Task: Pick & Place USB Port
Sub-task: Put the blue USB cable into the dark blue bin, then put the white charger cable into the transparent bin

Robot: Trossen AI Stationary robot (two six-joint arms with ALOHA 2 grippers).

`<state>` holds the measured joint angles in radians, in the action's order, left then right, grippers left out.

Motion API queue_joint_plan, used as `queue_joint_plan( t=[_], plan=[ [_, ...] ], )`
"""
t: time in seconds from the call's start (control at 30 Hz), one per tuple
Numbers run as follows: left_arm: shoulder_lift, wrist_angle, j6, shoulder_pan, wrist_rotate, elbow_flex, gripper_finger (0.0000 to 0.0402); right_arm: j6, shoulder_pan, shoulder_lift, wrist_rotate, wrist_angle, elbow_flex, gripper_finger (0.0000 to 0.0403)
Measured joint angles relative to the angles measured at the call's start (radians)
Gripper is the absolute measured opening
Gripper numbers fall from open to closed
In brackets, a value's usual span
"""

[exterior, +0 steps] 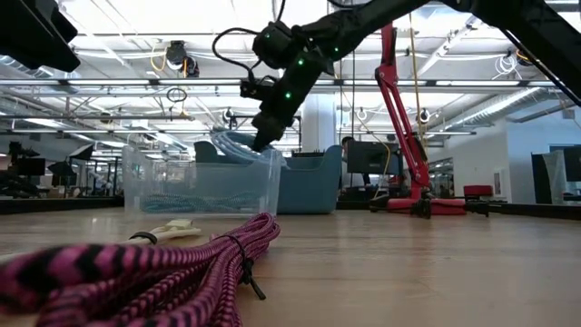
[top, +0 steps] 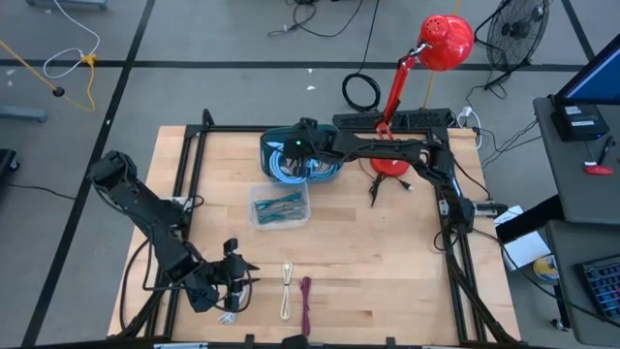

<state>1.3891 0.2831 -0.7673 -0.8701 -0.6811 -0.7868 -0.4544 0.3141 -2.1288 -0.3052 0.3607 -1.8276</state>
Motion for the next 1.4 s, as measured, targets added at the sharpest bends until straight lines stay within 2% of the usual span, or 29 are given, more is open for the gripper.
queue_joint_plan(
  t=[0.4,0.5,0.7,0.97,1.17,1.4],
  plan=[
    [0.0,0.003,0.006,0.0,0.0,0.0,0.0133,0.019,0.049,0.0,-0.002,-0.094,0.015,0.0035],
    [0.0,0.004,0.006,0.0,0.0,0.0,0.0133,0.03,0.06,0.0,0.049,-0.062,0.015,0.003],
    [0.0,0.004,0.006,0.0,0.0,0.0,0.0133,0.03,0.06,0.0,0.052,-0.018,0.015,0.0032],
    [0.0,0.004,0.007,0.0,0.0,0.0,0.0133,0.026,0.05,-0.001,0.149,-0.006,0.015,0.0032],
    [0.0,0.004,0.012,0.0,0.0,0.0,0.0133,-0.025,0.018,-0.002,0.139,-0.046,0.018,0.0075],
    [0.0,0.004,0.01,0.0,0.0,0.0,0.0133,-0.057,-0.016,-0.003,0.063,-0.115,0.019,0.0137]
  ],
)
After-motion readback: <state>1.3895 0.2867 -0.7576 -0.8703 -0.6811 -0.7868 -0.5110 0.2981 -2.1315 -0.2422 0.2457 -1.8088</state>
